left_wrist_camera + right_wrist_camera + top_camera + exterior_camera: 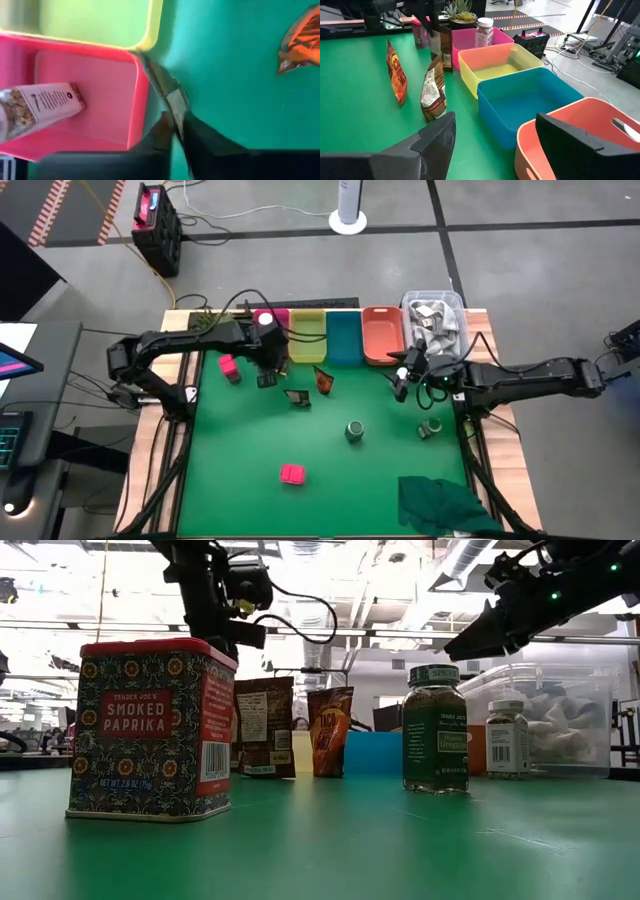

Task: Sort spices by type
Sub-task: Put the top brown seasoning pack into the yellow bin

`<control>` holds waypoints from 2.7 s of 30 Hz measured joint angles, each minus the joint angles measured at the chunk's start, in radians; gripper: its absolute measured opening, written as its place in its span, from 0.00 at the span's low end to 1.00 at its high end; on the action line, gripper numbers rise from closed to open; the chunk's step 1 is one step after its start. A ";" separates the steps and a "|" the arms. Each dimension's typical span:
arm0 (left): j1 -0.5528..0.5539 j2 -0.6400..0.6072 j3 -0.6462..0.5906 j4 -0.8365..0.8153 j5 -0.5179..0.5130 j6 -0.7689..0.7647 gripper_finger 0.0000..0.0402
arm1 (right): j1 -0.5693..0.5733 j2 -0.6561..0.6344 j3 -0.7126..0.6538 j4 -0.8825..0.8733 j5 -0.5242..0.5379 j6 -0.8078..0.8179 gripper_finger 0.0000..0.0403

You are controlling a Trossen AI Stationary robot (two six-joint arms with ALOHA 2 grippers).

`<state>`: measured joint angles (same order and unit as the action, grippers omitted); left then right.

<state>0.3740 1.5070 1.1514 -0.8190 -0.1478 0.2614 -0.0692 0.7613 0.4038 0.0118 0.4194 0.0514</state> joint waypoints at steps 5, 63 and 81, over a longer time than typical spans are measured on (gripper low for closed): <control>0.000 0.000 0.087 -0.012 0.050 0.004 0.00 | 0.000 0.000 0.000 0.001 0.000 0.001 0.75; 0.242 0.346 0.301 0.365 0.107 0.236 0.25 | 0.003 0.000 0.000 0.027 -0.018 0.009 0.75; 0.141 0.334 0.573 0.120 0.088 0.213 0.59 | -0.002 0.000 0.000 0.000 -0.019 0.021 0.75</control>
<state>0.5150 1.8414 1.7244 -0.6992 -0.0602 0.4745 -0.0709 0.7609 0.4039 0.0114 0.4007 0.0729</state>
